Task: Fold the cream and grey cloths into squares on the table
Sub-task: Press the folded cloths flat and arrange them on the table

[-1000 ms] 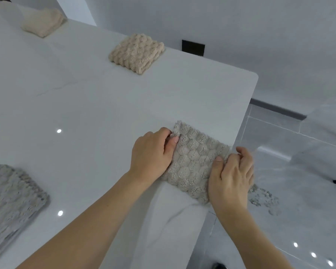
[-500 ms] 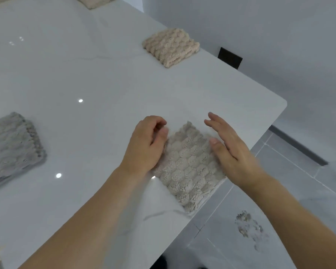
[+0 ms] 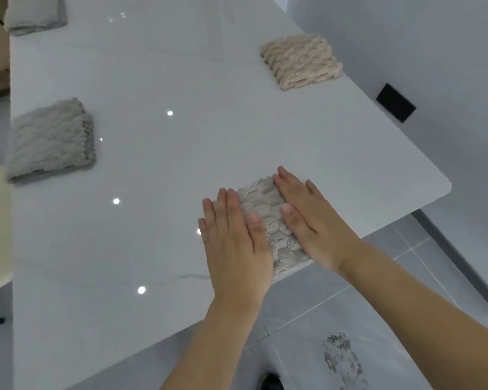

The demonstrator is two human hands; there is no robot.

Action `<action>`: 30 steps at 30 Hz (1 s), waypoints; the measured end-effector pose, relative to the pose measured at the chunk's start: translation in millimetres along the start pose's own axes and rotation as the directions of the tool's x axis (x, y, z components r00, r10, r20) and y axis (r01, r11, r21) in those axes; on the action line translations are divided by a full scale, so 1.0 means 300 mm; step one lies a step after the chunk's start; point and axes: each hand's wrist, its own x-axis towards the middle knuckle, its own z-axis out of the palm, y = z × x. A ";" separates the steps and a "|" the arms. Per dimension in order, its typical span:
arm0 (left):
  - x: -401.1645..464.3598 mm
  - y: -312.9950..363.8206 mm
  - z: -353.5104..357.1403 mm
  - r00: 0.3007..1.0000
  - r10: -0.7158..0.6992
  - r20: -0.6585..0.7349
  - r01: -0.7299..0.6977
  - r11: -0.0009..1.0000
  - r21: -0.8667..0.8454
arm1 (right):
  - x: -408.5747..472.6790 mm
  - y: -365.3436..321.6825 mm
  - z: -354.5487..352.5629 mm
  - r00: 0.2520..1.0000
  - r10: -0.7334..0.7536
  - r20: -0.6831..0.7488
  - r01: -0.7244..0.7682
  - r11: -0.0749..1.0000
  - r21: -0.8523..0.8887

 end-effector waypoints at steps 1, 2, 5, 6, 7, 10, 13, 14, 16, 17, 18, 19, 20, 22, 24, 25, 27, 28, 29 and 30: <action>0.001 -0.001 0.009 1.000 0.005 -0.002 -0.005 0.997 0.078 | 0.004 0.006 0.011 1.000 0.008 0.009 -0.007 0.994 -0.106; 0.002 -0.002 0.014 1.000 0.004 -0.005 -0.003 0.991 0.134 | 0.006 0.011 0.021 1.000 0.018 0.011 -0.015 0.982 -0.190; 0.005 -0.016 0.017 1.000 -0.007 0.022 0.001 0.972 0.234 | 0.008 0.016 0.037 0.999 0.041 0.003 -0.038 0.953 -0.301; 0.004 -0.027 0.013 0.999 -0.001 0.038 -0.009 0.966 0.257 | 0.006 0.017 0.037 0.999 0.047 -0.001 -0.045 0.946 -0.321; 0.003 -0.040 0.004 0.999 0.013 0.051 -0.027 0.961 0.276 | 0.002 0.022 0.035 0.998 0.055 -0.007 -0.054 0.938 -0.341; 0.004 -0.094 -0.050 0.993 0.059 0.103 -0.091 0.937 0.337 | -0.020 0.060 0.021 0.995 0.100 -0.023 -0.100 0.908 -0.407; 0.053 -0.174 -0.128 0.977 0.132 0.169 -0.190 0.901 0.390 | -0.039 0.089 0.007 0.980 0.176 -0.092 -0.198 0.895 -0.400; 0.092 -0.196 -0.152 0.970 0.165 0.181 -0.222 0.906 0.361 | -0.042 0.081 0.012 0.958 0.224 -0.179 -0.273 0.903 -0.333; 0.196 -0.214 -0.193 0.941 0.242 0.236 -0.291 0.935 0.201 | -0.064 0.015 0.044 0.771 0.441 -0.459 -0.473 0.880 0.052; 0.252 -0.206 -0.207 0.908 0.298 0.293 -0.333 0.940 0.076 | -0.077 -0.038 0.069 0.618 0.570 -0.541 -0.500 0.817 0.288; 0.305 -0.188 -0.213 0.853 0.371 0.367 -0.377 0.924 -0.057 | -0.085 -0.103 0.099 0.483 0.668 -0.566 -0.473 0.743 0.473; 0.351 -0.161 -0.215 0.779 0.450 0.438 -0.423 0.891 -0.164 | -0.088 -0.172 0.132 0.391 0.718 -0.577 -0.437 0.696 0.570; 0.389 -0.132 -0.210 0.695 0.517 0.500 -0.467 0.853 -0.232 | -0.084 -0.234 0.167 0.342 0.731 -0.591 -0.416 0.682 0.602; 0.440 -0.084 -0.183 0.524 0.611 0.593 -0.574 0.768 -0.283 | -0.054 -0.320 0.235 0.320 0.706 -0.632 -0.397 0.706 0.587; 0.470 -0.063 -0.147 0.379 0.657 0.651 -0.685 0.672 -0.280 | -0.011 -0.356 0.283 0.318 0.699 -0.640 -0.437 0.707 0.556; 0.480 -0.063 -0.131 0.330 0.666 0.669 -0.728 0.631 -0.269 | 0.007 -0.359 0.298 0.316 0.711 -0.628 -0.480 0.690 0.541; 0.488 -0.067 -0.108 0.282 0.667 0.690 -0.802 0.558 -0.213 | 0.024 -0.343 0.324 0.324 0.721 -0.612 -0.588 0.661 0.467; 0.491 -0.071 -0.100 0.273 0.667 0.693 -0.835 0.522 -0.173 | 0.026 -0.333 0.333 0.333 0.718 -0.611 -0.635 0.650 0.418; 0.492 -0.075 -0.095 0.272 0.668 0.693 -0.859 0.493 -0.138 | 0.027 -0.326 0.337 0.344 0.716 -0.607 -0.671 0.640 0.374; 0.491 -0.078 -0.092 0.276 0.668 0.691 -0.873 0.474 -0.110 | 0.028 -0.323 0.338 0.356 0.718 -0.598 -0.700 0.628 0.339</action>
